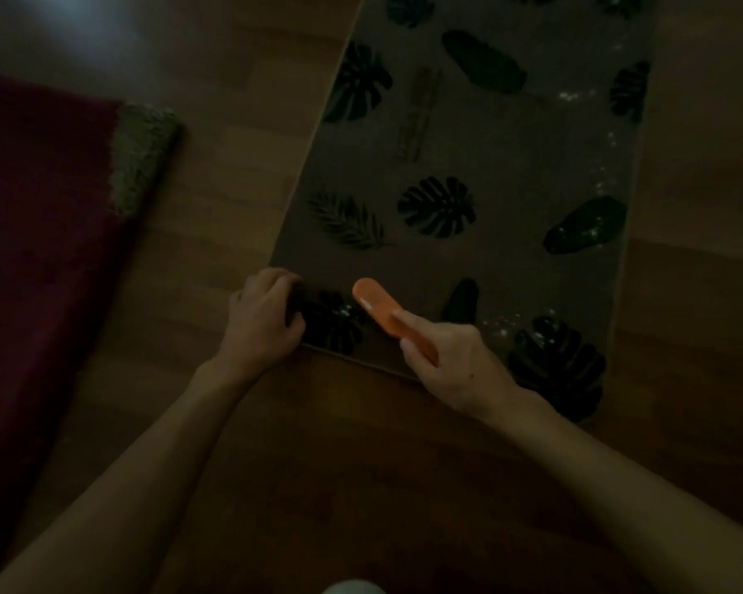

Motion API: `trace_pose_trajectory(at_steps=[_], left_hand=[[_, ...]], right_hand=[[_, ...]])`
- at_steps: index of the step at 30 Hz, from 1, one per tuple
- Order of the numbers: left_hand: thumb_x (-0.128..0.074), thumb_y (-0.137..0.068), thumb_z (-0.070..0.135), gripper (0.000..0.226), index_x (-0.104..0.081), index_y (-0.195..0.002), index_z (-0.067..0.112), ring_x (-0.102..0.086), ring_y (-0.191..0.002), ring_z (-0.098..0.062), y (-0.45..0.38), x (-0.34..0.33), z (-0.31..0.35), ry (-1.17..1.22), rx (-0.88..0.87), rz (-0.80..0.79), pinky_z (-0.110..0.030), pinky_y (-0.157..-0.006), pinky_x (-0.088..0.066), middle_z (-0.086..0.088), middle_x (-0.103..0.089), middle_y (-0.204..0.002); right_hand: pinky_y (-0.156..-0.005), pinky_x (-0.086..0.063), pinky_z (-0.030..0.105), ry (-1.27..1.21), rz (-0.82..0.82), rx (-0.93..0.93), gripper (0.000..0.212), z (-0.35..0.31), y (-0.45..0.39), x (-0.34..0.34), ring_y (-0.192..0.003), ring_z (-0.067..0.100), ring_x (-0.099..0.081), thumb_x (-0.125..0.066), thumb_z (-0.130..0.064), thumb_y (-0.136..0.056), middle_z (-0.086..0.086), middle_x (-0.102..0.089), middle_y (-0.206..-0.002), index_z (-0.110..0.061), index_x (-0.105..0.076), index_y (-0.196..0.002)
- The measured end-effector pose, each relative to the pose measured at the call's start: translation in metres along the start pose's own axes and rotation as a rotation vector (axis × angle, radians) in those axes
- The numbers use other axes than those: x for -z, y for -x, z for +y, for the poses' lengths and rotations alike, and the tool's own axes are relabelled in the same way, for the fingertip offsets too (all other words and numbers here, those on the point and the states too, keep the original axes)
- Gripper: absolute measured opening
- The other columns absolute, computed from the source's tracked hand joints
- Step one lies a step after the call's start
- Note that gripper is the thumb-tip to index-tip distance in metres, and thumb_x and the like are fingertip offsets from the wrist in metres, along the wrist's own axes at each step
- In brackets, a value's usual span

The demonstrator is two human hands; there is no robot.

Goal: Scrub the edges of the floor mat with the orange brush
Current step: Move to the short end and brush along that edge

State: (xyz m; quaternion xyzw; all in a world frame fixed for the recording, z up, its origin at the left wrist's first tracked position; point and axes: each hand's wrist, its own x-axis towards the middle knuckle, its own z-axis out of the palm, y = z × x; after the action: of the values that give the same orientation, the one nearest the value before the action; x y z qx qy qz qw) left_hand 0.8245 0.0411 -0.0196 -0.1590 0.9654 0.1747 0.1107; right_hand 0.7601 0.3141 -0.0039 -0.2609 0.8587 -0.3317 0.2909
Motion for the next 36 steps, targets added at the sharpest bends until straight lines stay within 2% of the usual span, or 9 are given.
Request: trace_pose_trajectory(at_steps=[2, 5, 8, 11, 15, 22, 27, 33, 36], left_hand=[[-0.068, -0.084, 0.035, 0.056, -0.054, -0.136, 0.018, -0.039, -0.133, -0.025, 0.005, 0.003, -0.014, -0.108, 0.006, -0.047, -0.047, -0.1, -0.033, -0.001, -0.047, -0.143], [-0.068, -0.087, 0.045, 0.061, -0.052, -0.14, 0.02, -0.034, -0.137, -0.021, 0.015, 0.006, -0.029, -0.163, 0.062, -0.044, -0.047, -0.096, -0.033, 0.004, -0.043, -0.149], [-0.075, -0.081, 0.044, 0.057, -0.063, -0.127, 0.012, -0.046, -0.126, -0.029, 0.025, -0.001, -0.033, -0.093, 0.108, 0.025, -0.049, -0.089, -0.041, -0.003, -0.054, -0.141], [-0.082, -0.072, 0.041, 0.049, -0.072, -0.108, 0.01, -0.052, -0.113, -0.033, 0.029, -0.01, -0.04, -0.143, 0.045, 0.098, -0.048, -0.079, -0.047, -0.006, -0.059, -0.135], [-0.085, -0.071, 0.036, 0.042, -0.074, -0.1, 0.008, -0.055, -0.108, -0.032, 0.024, -0.012, -0.044, -0.214, -0.014, 0.147, -0.044, -0.075, -0.045, -0.005, -0.062, -0.133], [-0.074, -0.084, 0.032, 0.042, -0.067, -0.118, 0.008, -0.047, -0.126, -0.027, 0.023, -0.007, -0.033, -0.15, 0.074, 0.075, -0.045, -0.091, -0.042, -0.003, -0.051, -0.145], [-0.068, -0.09, 0.033, 0.052, -0.051, -0.136, 0.016, -0.038, -0.133, -0.025, 0.021, -0.011, -0.023, -0.156, 0.141, 0.036, -0.044, -0.101, -0.038, 0.0, -0.038, -0.151], [-0.057, -0.097, 0.027, 0.066, -0.025, -0.154, 0.035, -0.029, -0.134, -0.032, 0.024, -0.015, -0.016, -0.2, 0.126, -0.045, -0.05, -0.101, -0.034, -0.004, -0.026, -0.156], [-0.054, -0.098, 0.024, 0.069, -0.018, -0.156, 0.035, -0.021, -0.138, -0.034, 0.024, -0.016, -0.009, -0.198, 0.169, -0.117, -0.055, -0.106, -0.031, -0.005, -0.016, -0.16]], right_hand=[[-0.058, -0.041, 0.015, 0.0, -0.039, 0.045, 0.049, -0.013, -0.01, -0.01, -0.066, 0.003, -0.057, -0.048, -0.032, -0.104, -0.008, -0.057, -0.086, -0.029, -0.038, -0.152], [-0.063, -0.049, 0.021, 0.047, -0.065, 0.089, 0.049, -0.033, -0.024, -0.023, -0.069, 0.006, -0.057, -0.046, -0.033, -0.105, -0.003, -0.057, -0.089, -0.029, -0.038, -0.153], [-0.063, -0.047, 0.021, 0.116, -0.074, 0.081, 0.048, -0.041, -0.027, -0.036, -0.07, 0.006, -0.054, -0.044, -0.034, -0.105, -0.002, -0.055, -0.091, -0.029, -0.037, -0.152], [-0.064, -0.045, 0.018, 0.183, -0.158, 0.04, 0.051, -0.049, -0.022, -0.05, -0.074, 0.006, -0.053, -0.04, -0.036, -0.106, -0.002, -0.051, -0.099, -0.033, -0.028, -0.155], [-0.073, -0.054, 0.036, 0.302, -0.135, 0.054, 0.051, -0.061, -0.06, -0.062, -0.079, 0.019, -0.057, -0.038, -0.034, -0.106, 0.008, -0.055, -0.099, -0.031, -0.028, -0.156], [-0.076, -0.056, 0.045, 0.291, -0.097, 0.055, 0.046, -0.078, -0.096, -0.054, -0.08, 0.026, -0.061, -0.038, -0.034, -0.105, 0.012, -0.062, -0.098, -0.026, -0.04, -0.151], [-0.072, -0.055, 0.037, 0.318, -0.096, 0.011, 0.048, -0.058, -0.04, -0.06, -0.075, 0.016, -0.055, -0.036, -0.036, -0.107, 0.006, -0.052, -0.095, -0.031, -0.031, -0.154], [-0.067, -0.048, 0.027, 0.26, -0.084, -0.047, 0.051, -0.046, 0.02, -0.071, -0.073, 0.008, -0.049, -0.035, -0.038, -0.107, 0.001, -0.051, -0.096, -0.035, -0.021, -0.156], [-0.068, -0.052, 0.031, 0.274, -0.046, -0.058, 0.05, -0.044, 0.004, -0.069, -0.073, 0.012, -0.052, -0.036, -0.038, -0.107, 0.004, -0.052, -0.095, -0.035, -0.025, -0.156]])
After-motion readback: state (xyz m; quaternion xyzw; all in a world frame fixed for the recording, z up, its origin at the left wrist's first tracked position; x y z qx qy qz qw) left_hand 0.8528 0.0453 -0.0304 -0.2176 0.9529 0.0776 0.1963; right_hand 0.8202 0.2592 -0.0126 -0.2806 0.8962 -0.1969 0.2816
